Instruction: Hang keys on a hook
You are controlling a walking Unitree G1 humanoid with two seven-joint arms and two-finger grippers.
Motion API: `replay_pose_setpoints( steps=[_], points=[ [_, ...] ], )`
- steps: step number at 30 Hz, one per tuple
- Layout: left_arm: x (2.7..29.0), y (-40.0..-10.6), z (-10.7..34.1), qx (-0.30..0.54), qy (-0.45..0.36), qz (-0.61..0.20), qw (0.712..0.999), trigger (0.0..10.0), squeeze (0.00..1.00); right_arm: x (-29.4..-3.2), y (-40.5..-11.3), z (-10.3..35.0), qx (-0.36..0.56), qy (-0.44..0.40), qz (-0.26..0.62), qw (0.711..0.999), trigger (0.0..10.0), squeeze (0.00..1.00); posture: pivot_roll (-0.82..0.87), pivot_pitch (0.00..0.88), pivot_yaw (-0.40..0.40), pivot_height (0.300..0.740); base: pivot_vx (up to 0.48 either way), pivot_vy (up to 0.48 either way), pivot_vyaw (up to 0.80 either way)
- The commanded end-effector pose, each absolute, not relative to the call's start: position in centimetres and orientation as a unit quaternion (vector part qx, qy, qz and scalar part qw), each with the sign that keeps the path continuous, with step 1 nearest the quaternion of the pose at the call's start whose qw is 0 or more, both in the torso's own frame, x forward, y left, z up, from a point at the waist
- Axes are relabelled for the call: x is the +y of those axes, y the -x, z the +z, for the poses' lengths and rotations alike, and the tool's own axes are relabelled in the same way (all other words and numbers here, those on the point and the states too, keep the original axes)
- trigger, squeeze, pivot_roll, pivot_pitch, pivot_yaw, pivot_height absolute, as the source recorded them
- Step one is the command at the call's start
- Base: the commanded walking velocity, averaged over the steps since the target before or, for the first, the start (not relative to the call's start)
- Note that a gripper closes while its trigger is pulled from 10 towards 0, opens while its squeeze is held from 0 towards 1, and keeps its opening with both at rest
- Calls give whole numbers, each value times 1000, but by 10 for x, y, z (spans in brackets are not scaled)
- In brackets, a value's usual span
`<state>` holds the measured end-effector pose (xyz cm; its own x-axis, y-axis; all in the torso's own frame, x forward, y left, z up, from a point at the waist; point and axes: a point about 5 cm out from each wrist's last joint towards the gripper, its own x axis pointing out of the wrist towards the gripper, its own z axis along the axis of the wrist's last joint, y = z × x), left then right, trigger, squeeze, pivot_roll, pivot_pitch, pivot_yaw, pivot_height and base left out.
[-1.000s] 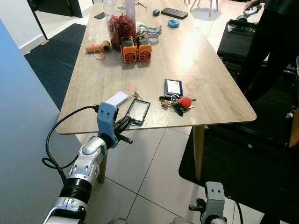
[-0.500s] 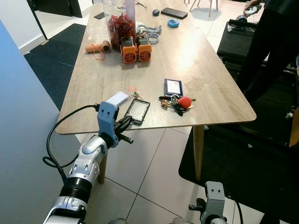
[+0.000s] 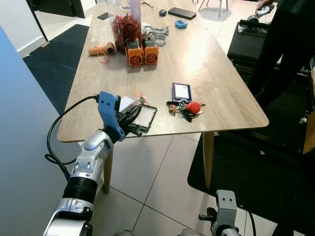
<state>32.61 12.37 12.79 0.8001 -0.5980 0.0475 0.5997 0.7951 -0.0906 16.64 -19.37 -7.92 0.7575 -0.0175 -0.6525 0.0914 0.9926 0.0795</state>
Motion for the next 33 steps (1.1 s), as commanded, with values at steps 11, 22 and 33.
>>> replay_pose_setpoints(
  steps=[11, 22, 33],
  points=[
    [127, -313, 100, 43, -19, -324, 945, 10000, 651, -194, -161, -82, 355, -60, -36, 932, 10000, 0, 48, 86, 21, 740, 0, 0, 0],
    [120, -307, 89, 48, -49, -287, 956, 10000, 0, -194, -158, -83, 358, -59, -35, 931, 10000, 0, 48, 104, 18, 740, 0, 0, 0],
    [125, -306, 87, 48, -64, -271, 959, 10000, 0, -194, -155, -84, 361, -59, -35, 930, 10000, 0, 48, 110, 17, 740, 0, 0, 0]
  ],
)
